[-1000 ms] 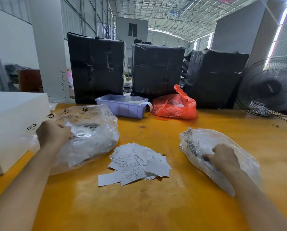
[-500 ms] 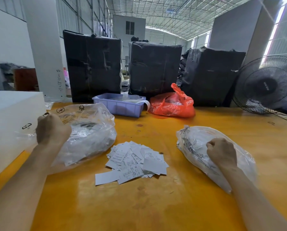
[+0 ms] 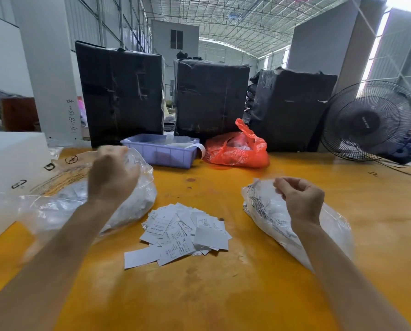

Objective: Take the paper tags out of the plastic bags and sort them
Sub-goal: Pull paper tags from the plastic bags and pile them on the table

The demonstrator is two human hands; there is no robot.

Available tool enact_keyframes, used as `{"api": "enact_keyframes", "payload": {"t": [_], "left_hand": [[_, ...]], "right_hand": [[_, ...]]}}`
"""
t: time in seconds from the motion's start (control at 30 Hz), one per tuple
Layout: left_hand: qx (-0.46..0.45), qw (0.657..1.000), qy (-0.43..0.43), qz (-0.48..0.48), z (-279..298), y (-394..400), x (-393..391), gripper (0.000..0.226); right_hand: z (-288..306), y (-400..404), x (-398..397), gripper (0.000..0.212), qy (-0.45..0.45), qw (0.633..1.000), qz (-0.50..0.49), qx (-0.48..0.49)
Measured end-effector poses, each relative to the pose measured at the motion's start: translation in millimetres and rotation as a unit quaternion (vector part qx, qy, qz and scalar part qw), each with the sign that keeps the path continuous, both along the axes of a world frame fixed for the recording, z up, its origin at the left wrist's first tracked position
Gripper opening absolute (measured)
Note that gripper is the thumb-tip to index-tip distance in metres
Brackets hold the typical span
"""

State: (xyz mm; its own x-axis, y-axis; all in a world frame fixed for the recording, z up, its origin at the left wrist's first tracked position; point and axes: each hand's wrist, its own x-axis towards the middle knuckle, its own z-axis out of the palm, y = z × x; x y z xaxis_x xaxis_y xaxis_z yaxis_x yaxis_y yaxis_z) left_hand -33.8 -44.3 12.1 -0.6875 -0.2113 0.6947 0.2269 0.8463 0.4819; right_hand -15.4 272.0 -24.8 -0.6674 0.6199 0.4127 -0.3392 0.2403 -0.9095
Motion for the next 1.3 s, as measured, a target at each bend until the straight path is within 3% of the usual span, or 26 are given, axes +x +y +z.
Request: {"api": "enact_keyframes", "payload": {"t": [0.07, 0.13, 0.23, 0.33, 0.47, 0.67, 0.8, 0.97, 1.03, 1.13, 1.23, 1.3], "left_hand": [[0.059, 0.991, -0.024, -0.114, -1.9, 19.6, 4.8, 0.035], [0.175, 0.945, -0.125, -0.247, -3.7, 39.4, 13.5, 0.030], [0.291, 0.849, -0.285, -0.336, -11.1, 63.8, 21.4, 0.047], [0.309, 0.803, -0.363, -0.357, -17.6, 70.0, 24.7, 0.061], [0.286, 0.794, -0.383, -0.375, -18.2, 61.2, 25.9, 0.044], [0.326, 0.789, -0.376, -0.361, -22.3, 60.6, 24.1, 0.012], [0.356, 0.793, -0.345, -0.354, -24.4, 61.5, 21.9, 0.006], [0.432, 0.776, -0.302, -0.346, -29.0, 64.6, 20.0, 0.014], [0.463, 0.760, -0.291, -0.351, -30.5, 66.0, 19.9, 0.016], [0.492, 0.749, -0.274, -0.350, -31.0, 67.9, 19.1, 0.013], [0.500, 0.744, -0.272, -0.348, -30.8, 66.7, 18.6, 0.024], [0.452, 0.764, -0.291, -0.357, -31.6, 64.6, 18.2, 0.035]], "right_hand": [[4.9, -21.1, 5.7, 0.001, 0.005, 0.982, 0.124, -0.142], [5.2, -43.3, 10.8, 0.004, -0.027, 0.948, 0.233, -0.214], [0.3, -71.0, 15.8, 0.006, -0.080, 0.927, 0.329, -0.163], [-4.8, -86.2, 19.8, 0.003, -0.102, 0.921, 0.360, -0.111], [-9.2, -91.0, 22.2, 0.009, -0.119, 0.923, 0.364, -0.046], [-11.7, -94.8, 22.6, 0.022, -0.147, 0.912, 0.381, -0.026], [-8.9, -96.7, 22.8, 0.026, -0.136, 0.910, 0.387, -0.053], [-5.8, -96.0, 27.5, 0.055, -0.192, 0.881, 0.429, -0.048], [-8.0, -98.3, 28.5, 0.047, -0.205, 0.875, 0.436, -0.044], [-11.3, -98.6, 25.4, 0.011, -0.198, 0.886, 0.417, -0.053], [-11.6, -93.3, 19.4, 0.007, -0.172, 0.902, 0.378, -0.118], [-10.8, -89.9, 17.0, 0.009, -0.142, 0.912, 0.361, -0.136]]}}
